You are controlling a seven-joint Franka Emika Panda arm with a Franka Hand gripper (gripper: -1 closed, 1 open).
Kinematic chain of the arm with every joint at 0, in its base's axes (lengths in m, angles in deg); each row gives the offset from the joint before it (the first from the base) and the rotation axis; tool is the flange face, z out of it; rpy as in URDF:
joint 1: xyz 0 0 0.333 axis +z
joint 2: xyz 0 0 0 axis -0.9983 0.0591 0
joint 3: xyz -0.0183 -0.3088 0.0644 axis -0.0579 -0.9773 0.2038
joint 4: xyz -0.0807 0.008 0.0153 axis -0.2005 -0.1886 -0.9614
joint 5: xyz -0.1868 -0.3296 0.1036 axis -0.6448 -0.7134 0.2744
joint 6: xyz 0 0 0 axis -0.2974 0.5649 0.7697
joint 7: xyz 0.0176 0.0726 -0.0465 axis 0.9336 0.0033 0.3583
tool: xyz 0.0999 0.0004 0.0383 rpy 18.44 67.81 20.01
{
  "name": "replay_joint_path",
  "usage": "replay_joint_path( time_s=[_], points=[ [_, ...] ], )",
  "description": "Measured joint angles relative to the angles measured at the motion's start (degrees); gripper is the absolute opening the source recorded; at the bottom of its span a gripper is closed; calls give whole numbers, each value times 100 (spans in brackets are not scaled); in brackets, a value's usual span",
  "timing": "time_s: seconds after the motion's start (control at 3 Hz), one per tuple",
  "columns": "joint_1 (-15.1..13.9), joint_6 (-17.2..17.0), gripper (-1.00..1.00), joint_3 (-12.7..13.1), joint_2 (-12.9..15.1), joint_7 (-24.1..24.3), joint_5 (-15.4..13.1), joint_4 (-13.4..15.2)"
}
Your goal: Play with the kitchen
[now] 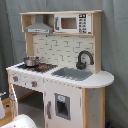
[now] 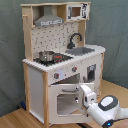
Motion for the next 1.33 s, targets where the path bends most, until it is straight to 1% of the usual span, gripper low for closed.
replay_joint_path(
  time_s=[0.33, 0.67, 1.0, 1.33],
  points=[
    [3, -236, 100, -127, 0, -443, -160, -355],
    [18, -311, 100, -353, 10, -1079, -169, -523],
    [63, -403, 100, -513, 47, -1615, -168, -592],
    [158, -491, 100, -698, 109, -2204, -166, -600]
  ],
)
